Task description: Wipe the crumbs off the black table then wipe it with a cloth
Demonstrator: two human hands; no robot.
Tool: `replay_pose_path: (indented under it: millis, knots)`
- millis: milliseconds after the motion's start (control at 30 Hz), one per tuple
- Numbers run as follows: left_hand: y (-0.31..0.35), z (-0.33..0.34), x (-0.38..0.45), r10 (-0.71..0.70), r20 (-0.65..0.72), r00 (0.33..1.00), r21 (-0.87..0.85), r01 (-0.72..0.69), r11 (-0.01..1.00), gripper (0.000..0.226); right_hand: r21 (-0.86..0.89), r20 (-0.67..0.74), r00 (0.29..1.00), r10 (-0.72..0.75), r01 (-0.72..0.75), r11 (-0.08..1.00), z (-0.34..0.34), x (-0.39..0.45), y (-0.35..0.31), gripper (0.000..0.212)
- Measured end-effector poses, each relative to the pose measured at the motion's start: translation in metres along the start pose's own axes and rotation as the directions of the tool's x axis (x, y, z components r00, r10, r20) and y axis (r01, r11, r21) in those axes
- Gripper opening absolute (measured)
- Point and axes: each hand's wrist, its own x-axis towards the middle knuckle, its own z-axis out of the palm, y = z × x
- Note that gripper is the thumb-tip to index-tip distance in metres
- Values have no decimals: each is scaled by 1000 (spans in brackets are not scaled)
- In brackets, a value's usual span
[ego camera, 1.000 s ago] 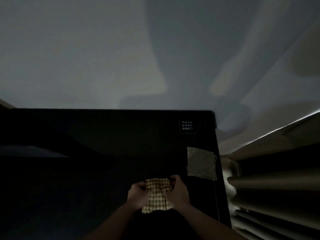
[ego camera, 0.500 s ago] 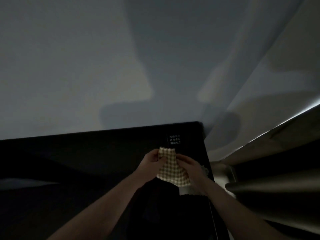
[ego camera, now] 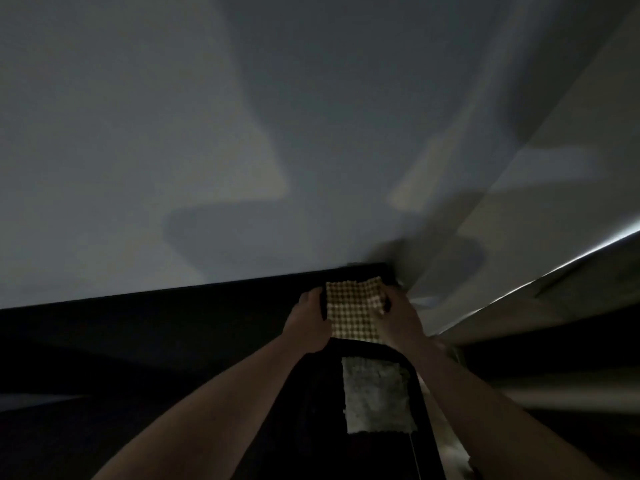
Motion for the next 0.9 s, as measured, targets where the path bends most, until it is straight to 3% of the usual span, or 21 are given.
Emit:
replay_pose_path:
  millis: [100, 200, 300, 500, 667, 900]
  knots:
    - [-11, 19, -6, 65, 215, 974, 308, -130, 943, 72, -201, 159, 986, -38, 71, 977, 25, -9, 28, 62]
    - [-17, 32, -13, 9, 358, 934, 416, -168, 894, 81, -377, 204, 975, -84, 158, 913, 48, -22, 50, 62]
    - [-16, 38, -21, -24, 395, 919, 479, -184, 858, 87, -414, 223, 968, -118, 203, 887, 53, -27, 60, 63]
    - [-23, 35, -42, 22, 349, 937, 400, -170, 901, 83, -340, 38, 946, -321, 314, 886, 48, -76, 61, 64]
    - [-40, 39, -79, 51, 309, 950, 328, -157, 931, 83, -472, 286, 947, -146, 272, 839, 62, -137, 68, 74]
    - [-49, 21, -136, 60, 208, 976, 161, -94, 982, 79, -491, 355, 923, -147, 317, 812, 51, -126, 58, 73]
